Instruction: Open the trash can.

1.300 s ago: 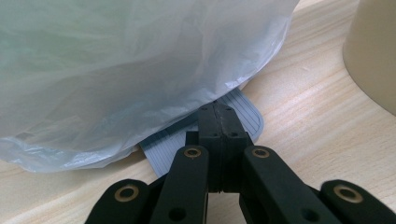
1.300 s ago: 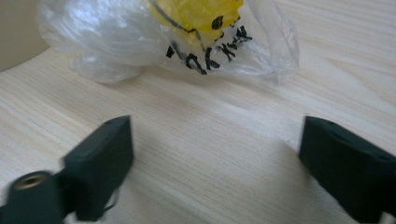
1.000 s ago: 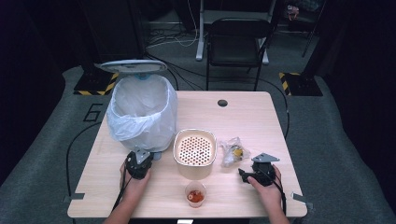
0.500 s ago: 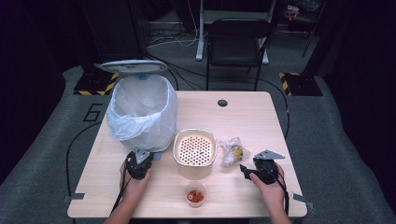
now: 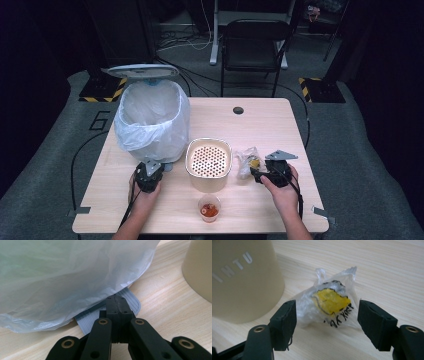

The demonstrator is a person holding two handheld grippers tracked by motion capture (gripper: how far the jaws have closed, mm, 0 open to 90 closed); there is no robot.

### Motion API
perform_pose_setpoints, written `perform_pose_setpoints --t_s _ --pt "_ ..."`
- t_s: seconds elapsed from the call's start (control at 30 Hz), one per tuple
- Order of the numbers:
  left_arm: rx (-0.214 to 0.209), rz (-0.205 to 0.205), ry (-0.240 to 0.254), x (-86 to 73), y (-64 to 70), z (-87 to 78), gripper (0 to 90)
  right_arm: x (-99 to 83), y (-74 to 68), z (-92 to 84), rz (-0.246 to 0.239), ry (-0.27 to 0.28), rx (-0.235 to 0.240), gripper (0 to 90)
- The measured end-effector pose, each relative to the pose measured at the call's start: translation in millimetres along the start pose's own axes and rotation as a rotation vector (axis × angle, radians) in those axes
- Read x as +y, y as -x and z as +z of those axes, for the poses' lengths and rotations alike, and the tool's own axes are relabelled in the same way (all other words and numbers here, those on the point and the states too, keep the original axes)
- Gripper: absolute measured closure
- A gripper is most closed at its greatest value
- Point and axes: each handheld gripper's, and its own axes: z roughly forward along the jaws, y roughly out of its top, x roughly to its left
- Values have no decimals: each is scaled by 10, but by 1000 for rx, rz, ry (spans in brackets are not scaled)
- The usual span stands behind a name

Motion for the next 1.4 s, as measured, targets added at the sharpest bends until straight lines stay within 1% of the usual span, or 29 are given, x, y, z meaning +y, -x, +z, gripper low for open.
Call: perform_pose_setpoints --t_s 0.03,0.1,0.13,0.17,0.27,0.3,0.43,0.47,0.5,0.53,0.57,0.6,0.67,0.7,0.77,0.83,0.87,0.9,0.93,0.97,1.0,1.03,1.07,1.13,1.17,1.23,1.33,1.37,1.4 --pt "7 4 3 -1 9 2 900 17 -10 8 6 1 -4 306" --pt "5 23 -15 4 17 -10 900 39 -32 41 17 6 -6 301" --pt "18 23 -1 -1 25 0 900 49 -41 63 22 2 -3 297" --pt "3 22 -14 4 15 -10 900 59 -48 92 17 0 3 291" --pt "9 15 0 -2 18 -1 900 94 -76 158 4 -6 -13 259" --pt "4 11 -5 -1 16 -3 900 126 -92 191 4 -8 -27 226" --pt "0 6 -4 -1 11 -3 900 152 -107 257 4 -11 -34 224" --pt "2 7 -2 -1 9 -2 900 153 -115 291 14 -12 -39 223" --pt "3 18 -9 1 4 -7 900 151 -113 355 3 -35 -49 219" --pt "2 20 -14 1 10 -10 900 151 -113 355 3 -35 -49 219" --pt "11 19 -1 -2 18 -1 900 148 -114 387 -6 -43 -58 219" --pt "13 21 -2 -2 20 -3 900 144 -127 418 4 -55 -65 223" --pt "13 21 -4 -1 21 -3 900 125 -110 459 -7 -56 -61 226" --pt "10 27 -7 -1 17 -6 900 114 -112 479 5 -64 -60 228" --pt "11 29 -6 -1 17 -6 900 90 -92 519 6 -71 -57 236" --pt "14 36 -4 -3 24 -5 900 64 -78 545 12 -71 -47 261" --pt "21 53 -10 -1 24 -12 900 55 -79 559 20 -71 -49 270" --pt "30 53 0 -3 33 -7 900 49 -78 570 12 -80 -52 286" --pt "21 52 -13 -3 42 -13 900 42 -75 577 3 -80 -49 315" --pt "27 50 -6 -6 47 -9 900 33 -75 581 2 -84 -36 338" --pt "23 48 -7 -5 46 -10 900 30 -79 593 5 -81 -39 359" --pt "23 51 -7 -1 36 -12 900 24 -84 611 -3 -84 -35 411" --pt "25 54 -1 -3 27 -8 900 24 -84 611 -3 -84 -35 411" --pt "16 52 -4 -4 17 -10 900 20 -97 624 5 -95 -34 487" --pt "18 42 3 -5 20 -5 900 20 -97 624 5 -95 -34 487" --pt "17 44 2 -5 19 -6 900 13 -92 630 -9 -103 -31 529" --pt "17 44 3 -4 20 -6 900 12 -71 630 -11 -107 -11 603" --pt "18 47 2 -4 19 -7 900 16 -63 618 -3 -114 0 631" --pt "20 48 2 -4 21 -7 900 18 -53 616 -7 -108 10 651"
